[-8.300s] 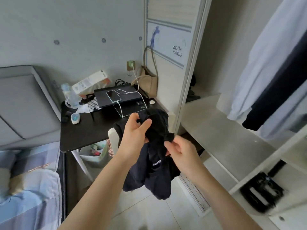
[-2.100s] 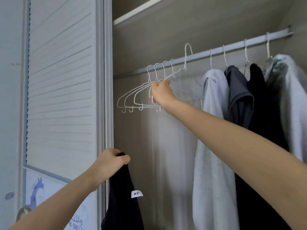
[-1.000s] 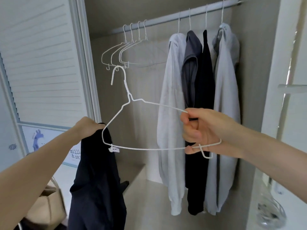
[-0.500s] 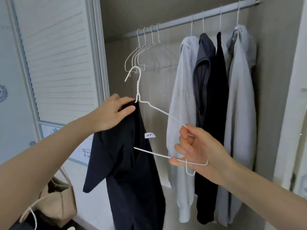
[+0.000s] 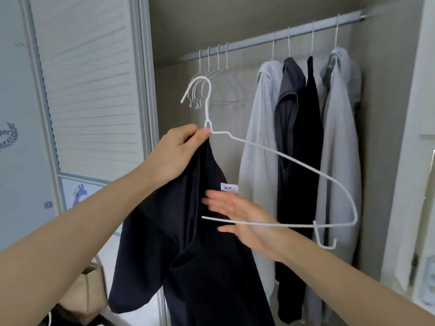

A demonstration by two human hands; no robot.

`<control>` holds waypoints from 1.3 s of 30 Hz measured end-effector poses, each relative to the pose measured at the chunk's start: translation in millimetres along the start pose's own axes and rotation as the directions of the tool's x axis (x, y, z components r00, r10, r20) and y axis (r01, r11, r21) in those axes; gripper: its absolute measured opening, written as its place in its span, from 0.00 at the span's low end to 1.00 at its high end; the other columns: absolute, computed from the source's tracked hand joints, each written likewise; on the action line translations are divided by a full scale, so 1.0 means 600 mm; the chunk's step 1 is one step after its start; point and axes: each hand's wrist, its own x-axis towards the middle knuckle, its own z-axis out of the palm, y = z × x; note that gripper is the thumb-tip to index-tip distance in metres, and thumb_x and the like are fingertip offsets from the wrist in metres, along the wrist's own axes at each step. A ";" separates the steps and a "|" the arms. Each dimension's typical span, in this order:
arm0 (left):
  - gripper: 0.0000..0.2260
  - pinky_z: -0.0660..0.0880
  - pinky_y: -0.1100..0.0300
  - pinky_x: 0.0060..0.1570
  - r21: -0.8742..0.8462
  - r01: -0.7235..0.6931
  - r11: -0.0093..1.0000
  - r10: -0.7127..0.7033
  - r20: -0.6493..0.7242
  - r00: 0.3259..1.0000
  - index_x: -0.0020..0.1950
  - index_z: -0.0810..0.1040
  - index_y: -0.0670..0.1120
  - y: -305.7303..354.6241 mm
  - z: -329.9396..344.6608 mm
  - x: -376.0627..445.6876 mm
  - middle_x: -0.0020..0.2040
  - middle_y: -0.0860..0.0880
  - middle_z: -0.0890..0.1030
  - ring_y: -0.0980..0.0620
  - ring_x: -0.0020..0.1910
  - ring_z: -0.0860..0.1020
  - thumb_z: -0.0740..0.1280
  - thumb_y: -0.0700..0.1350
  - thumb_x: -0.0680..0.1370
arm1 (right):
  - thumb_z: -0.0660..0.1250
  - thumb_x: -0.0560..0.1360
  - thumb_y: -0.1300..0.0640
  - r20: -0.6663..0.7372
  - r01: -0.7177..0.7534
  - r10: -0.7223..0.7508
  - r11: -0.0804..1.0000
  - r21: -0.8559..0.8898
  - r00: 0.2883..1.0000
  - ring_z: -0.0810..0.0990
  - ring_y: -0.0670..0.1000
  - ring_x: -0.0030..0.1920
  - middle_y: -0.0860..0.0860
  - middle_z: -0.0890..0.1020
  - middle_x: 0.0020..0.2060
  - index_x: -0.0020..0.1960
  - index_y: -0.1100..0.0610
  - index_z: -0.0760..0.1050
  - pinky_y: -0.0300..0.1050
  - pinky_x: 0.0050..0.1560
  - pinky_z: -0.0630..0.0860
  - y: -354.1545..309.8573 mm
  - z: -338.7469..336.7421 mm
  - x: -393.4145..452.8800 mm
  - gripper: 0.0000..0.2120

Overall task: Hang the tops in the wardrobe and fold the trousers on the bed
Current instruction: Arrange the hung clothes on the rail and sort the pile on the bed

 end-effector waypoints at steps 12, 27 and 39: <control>0.21 0.68 0.58 0.38 0.281 0.176 0.943 -0.140 -0.144 0.980 0.36 0.74 0.46 -0.102 -0.125 -0.049 0.31 0.51 0.75 0.52 0.34 0.73 0.60 0.59 0.81 | 0.50 0.75 0.32 0.171 0.149 -0.187 -0.128 -0.981 0.967 0.59 0.47 0.55 0.39 0.60 0.53 0.46 0.45 0.68 0.47 0.51 0.56 0.028 -0.084 -0.070 0.19; 0.20 0.71 0.57 0.39 0.378 0.021 0.926 -0.002 -0.051 0.999 0.38 0.75 0.47 -0.098 -0.104 -0.089 0.32 0.51 0.77 0.53 0.35 0.75 0.59 0.60 0.80 | 0.55 0.81 0.55 -0.095 0.238 -0.465 0.606 -0.759 0.880 0.62 0.42 0.28 0.47 0.64 0.33 0.42 0.44 0.58 0.35 0.30 0.64 -0.056 -0.025 0.039 0.11; 0.22 0.65 0.58 0.34 0.192 0.297 0.935 -0.263 -0.186 0.947 0.33 0.69 0.42 -0.164 -0.175 -0.126 0.29 0.48 0.70 0.54 0.29 0.67 0.61 0.56 0.81 | 0.61 0.78 0.47 -0.129 0.099 -0.424 0.475 -0.874 0.897 0.78 0.44 0.40 0.46 0.81 0.38 0.50 0.52 0.73 0.38 0.43 0.73 -0.122 -0.102 0.004 0.09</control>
